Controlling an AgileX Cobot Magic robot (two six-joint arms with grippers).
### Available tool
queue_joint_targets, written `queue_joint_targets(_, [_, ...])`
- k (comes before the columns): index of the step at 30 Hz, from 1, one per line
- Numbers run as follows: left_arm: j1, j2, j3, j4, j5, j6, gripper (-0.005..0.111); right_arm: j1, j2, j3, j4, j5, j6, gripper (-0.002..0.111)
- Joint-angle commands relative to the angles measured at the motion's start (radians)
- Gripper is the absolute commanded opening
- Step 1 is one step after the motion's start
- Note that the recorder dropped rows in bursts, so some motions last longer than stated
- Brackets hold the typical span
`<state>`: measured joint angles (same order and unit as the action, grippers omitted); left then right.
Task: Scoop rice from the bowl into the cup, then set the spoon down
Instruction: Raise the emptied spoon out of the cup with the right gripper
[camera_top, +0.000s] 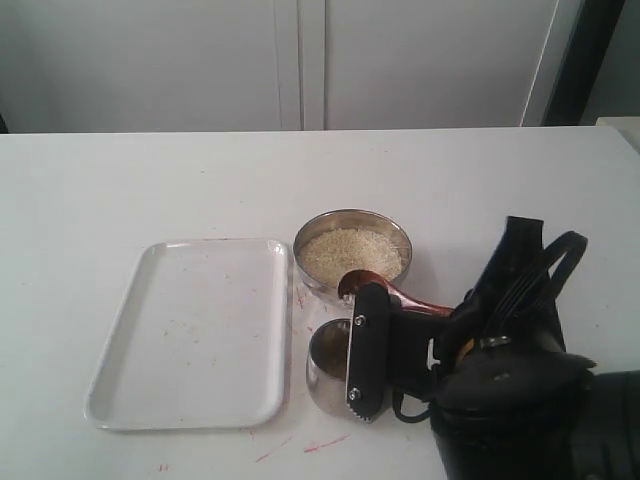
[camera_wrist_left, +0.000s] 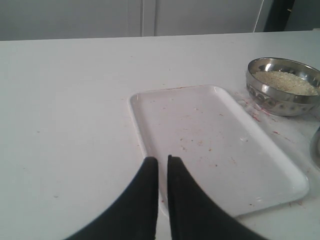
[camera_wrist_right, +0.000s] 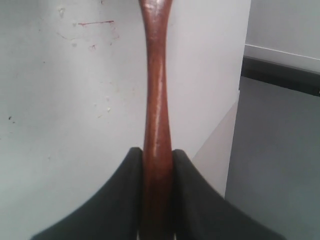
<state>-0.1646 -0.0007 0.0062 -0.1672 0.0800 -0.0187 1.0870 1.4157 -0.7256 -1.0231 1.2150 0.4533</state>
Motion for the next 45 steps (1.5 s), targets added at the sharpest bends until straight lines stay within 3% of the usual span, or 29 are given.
queue_joint_targets(1, [-0.007, 0.001, -0.006, -0.01, -0.004, 0.0, 0.014, 0.003, -0.01, 0.008, -0.032, 0.006, -0.006, 0.0])
queue_joint_targets(34, [-0.007, 0.001, -0.006, -0.01, -0.004, 0.0, 0.014, 0.05, -0.018, 0.036, 0.021, 0.006, -0.039, 0.0])
queue_joint_targets(45, [-0.007, 0.001, -0.006, -0.01, -0.004, 0.0, 0.014, 0.05, -0.018, 0.089, -0.086, 0.006, -0.023, 0.0])
